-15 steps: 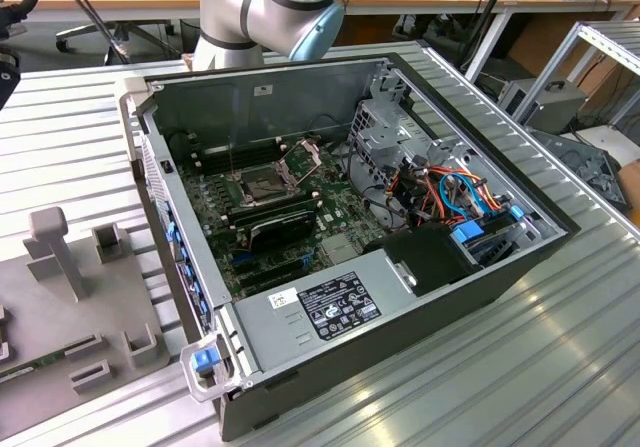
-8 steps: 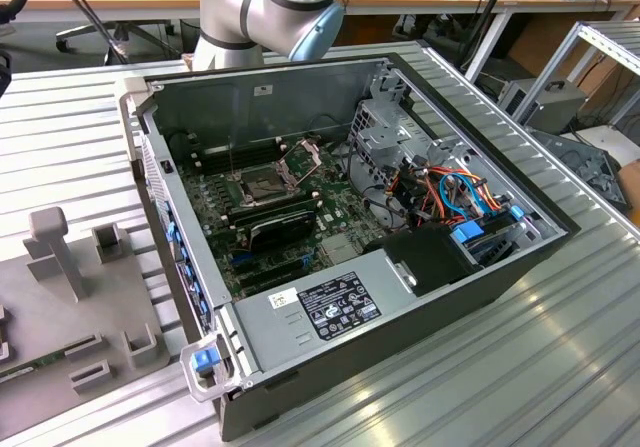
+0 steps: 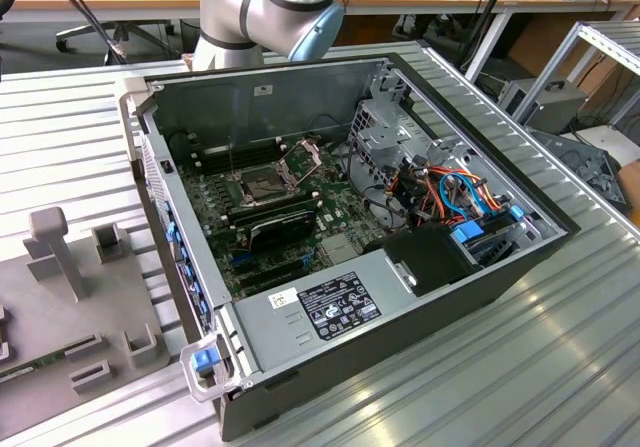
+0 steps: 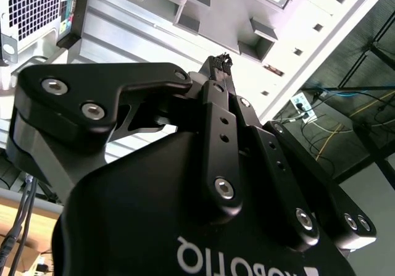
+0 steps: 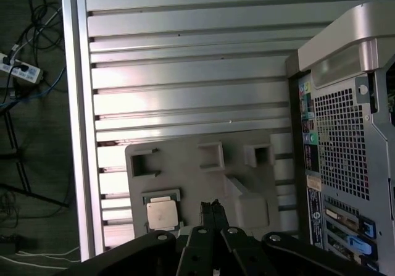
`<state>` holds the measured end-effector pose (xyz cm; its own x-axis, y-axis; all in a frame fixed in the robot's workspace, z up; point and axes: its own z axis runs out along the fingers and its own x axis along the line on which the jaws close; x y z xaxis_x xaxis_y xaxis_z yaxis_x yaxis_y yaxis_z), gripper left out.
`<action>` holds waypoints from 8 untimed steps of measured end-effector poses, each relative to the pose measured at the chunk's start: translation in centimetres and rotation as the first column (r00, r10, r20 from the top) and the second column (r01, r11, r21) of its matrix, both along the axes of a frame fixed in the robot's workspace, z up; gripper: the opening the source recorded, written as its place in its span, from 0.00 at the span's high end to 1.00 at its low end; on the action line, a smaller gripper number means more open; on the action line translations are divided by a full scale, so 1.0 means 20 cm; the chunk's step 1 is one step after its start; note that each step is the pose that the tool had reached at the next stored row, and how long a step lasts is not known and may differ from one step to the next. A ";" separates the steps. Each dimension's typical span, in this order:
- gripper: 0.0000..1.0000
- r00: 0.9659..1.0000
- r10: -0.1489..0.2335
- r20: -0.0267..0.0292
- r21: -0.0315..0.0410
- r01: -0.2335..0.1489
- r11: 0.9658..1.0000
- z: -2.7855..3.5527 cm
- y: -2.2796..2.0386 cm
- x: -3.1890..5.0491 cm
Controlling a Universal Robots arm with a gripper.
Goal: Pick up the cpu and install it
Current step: 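Reach for the cpu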
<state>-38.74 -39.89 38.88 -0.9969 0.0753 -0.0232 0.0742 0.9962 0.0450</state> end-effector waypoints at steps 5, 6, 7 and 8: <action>0.89 1.000 0.000 0.000 0.000 0.000 1.000 0.000 0.000 -0.024; 0.89 1.000 0.000 0.000 0.000 0.000 1.000 -0.001 0.000 -0.028; 0.89 1.000 0.000 0.000 0.000 0.000 1.000 -0.001 0.000 -0.033; 0.89 1.000 0.000 0.000 0.000 0.000 1.000 -0.001 0.000 -0.036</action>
